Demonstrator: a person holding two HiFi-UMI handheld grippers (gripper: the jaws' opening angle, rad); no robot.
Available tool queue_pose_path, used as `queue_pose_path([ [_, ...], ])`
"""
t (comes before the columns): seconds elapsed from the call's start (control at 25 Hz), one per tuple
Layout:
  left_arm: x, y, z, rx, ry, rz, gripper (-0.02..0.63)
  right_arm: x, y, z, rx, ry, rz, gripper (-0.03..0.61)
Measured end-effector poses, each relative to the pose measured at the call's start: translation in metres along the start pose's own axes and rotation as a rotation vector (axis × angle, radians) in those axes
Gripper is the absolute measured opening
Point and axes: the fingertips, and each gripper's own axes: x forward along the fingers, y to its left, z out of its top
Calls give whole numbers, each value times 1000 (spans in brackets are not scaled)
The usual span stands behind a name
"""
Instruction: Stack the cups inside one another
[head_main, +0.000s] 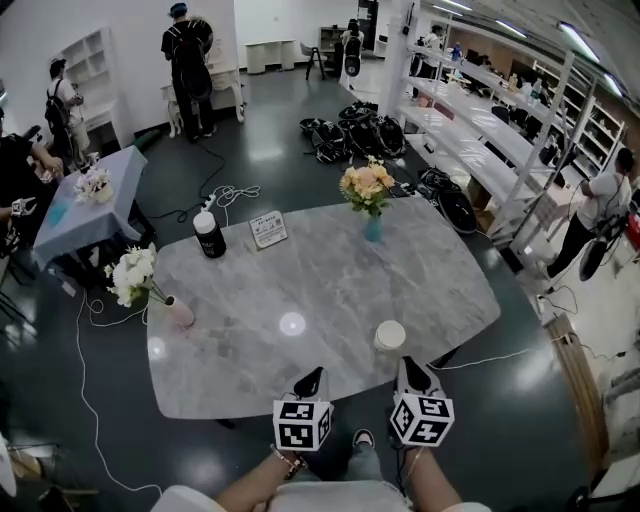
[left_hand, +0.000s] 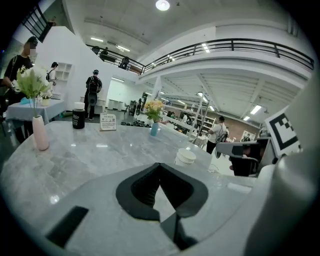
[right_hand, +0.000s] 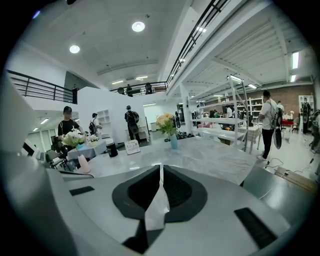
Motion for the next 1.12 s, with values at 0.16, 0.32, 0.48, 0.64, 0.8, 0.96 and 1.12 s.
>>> queue_pose_path([
  [0.16, -14, 4, -9, 14, 16, -20, -3, -18, 6, -12, 24, -6, -44, 23],
  [0.32, -24, 1, -10, 21, 8, -20, -3, -29, 12, -15, 14, -2, -34, 23],
  [0.48, -29, -8, -11, 26, -3, 1, -3, -32, 11, -14, 10, -4, -11, 23],
  [0.64, -30, -29, -6, 40, -25, 12, -3, -41, 0, -6, -2, -24, 13, 23],
  [0.8, -29, -50, 1, 53, -49, 20, -3, -49, -13, 1, -11, -33, 29, 23],
  [0.96, -26, -65, 0, 58, -54, 27, -3, -52, -24, 1, -18, -32, 44, 23],
  [1.12, -26, -79, -6, 76, -43, 30, -3, -57, -29, -2, -8, -34, 61, 23],
])
